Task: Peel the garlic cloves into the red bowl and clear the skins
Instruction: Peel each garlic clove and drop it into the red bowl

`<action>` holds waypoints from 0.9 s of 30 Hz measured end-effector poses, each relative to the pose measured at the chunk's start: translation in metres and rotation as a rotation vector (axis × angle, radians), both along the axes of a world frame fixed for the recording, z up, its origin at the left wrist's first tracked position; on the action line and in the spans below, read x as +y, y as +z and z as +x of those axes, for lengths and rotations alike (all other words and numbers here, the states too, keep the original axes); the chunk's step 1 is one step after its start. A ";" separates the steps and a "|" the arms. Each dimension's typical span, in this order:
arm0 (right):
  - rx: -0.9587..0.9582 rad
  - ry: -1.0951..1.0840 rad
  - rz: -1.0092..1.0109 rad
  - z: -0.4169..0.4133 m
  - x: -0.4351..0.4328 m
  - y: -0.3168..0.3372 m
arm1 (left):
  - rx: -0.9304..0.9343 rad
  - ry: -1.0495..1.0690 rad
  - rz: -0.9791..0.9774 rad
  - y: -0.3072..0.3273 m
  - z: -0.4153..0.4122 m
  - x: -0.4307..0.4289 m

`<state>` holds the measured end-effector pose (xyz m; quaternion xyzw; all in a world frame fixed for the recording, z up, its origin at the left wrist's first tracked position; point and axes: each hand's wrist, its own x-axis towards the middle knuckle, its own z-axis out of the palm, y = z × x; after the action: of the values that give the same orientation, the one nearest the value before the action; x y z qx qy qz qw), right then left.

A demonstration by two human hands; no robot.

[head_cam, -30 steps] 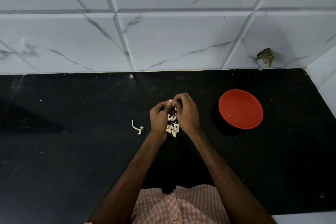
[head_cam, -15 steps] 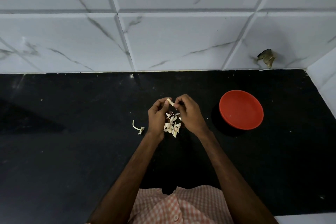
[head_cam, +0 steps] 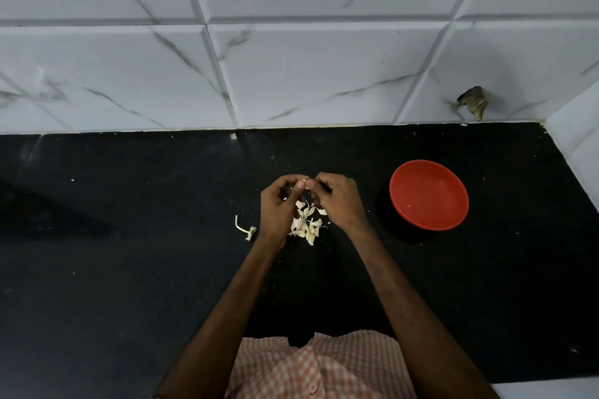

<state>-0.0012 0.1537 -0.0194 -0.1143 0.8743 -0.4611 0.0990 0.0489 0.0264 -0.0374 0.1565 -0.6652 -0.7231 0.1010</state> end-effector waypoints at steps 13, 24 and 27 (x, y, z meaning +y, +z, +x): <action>0.393 -0.131 0.378 0.015 -0.016 0.008 | -0.109 0.042 0.106 -0.005 -0.004 0.010; -0.025 -0.042 0.024 0.004 -0.020 0.006 | -0.062 -0.108 0.229 -0.010 -0.001 -0.015; -0.171 0.020 -0.187 0.001 -0.015 0.004 | -0.023 -0.136 0.275 -0.009 0.001 -0.017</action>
<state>-0.0004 0.1388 -0.0157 -0.0922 0.8147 -0.5477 0.1667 0.0498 0.0096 -0.0462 0.1319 -0.5699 -0.8108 0.0219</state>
